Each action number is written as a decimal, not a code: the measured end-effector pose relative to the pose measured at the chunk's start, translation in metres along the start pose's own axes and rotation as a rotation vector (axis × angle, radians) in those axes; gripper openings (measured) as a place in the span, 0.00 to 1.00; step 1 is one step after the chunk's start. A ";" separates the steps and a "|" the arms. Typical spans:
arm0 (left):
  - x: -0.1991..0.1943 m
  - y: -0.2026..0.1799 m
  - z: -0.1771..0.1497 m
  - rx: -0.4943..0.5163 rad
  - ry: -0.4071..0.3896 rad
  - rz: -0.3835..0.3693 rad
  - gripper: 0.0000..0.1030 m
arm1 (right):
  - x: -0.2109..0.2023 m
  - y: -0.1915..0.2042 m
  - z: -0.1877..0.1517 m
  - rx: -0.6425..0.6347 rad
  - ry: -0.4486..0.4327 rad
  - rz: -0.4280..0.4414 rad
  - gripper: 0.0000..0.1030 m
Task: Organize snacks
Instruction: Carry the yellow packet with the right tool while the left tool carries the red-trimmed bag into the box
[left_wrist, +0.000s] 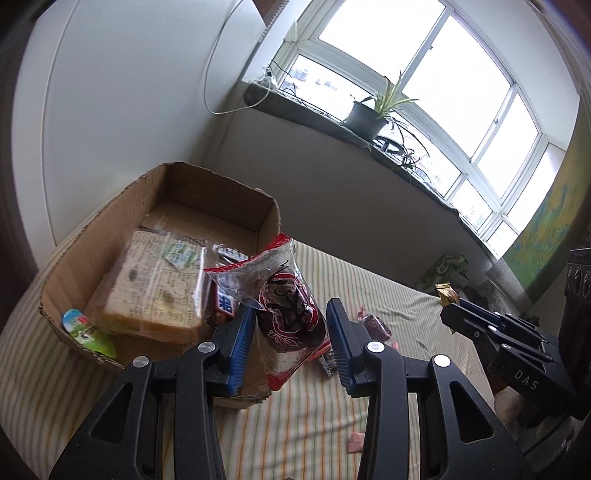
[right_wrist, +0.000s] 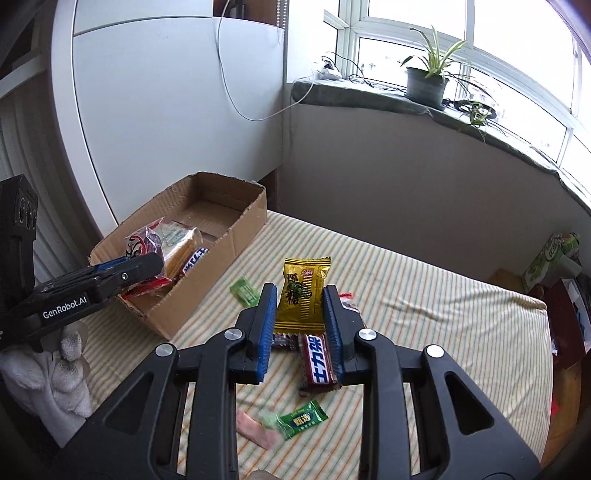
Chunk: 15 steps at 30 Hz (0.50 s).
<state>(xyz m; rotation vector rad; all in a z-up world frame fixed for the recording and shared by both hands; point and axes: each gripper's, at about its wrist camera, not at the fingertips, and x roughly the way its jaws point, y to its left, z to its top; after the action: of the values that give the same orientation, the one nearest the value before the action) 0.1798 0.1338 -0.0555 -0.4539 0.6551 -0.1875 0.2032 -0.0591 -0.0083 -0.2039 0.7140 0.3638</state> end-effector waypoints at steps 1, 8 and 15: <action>-0.001 0.004 0.000 -0.005 0.001 0.004 0.37 | 0.002 0.004 0.003 -0.006 -0.001 0.007 0.26; -0.006 0.019 -0.001 -0.028 -0.002 0.023 0.37 | 0.023 0.027 0.034 -0.009 -0.007 0.071 0.26; -0.003 0.019 -0.005 -0.021 0.016 0.025 0.37 | 0.050 0.056 0.068 -0.034 -0.009 0.121 0.26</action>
<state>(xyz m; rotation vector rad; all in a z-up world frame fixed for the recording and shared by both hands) 0.1749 0.1501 -0.0659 -0.4646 0.6790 -0.1614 0.2566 0.0254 0.0053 -0.1914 0.7136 0.4917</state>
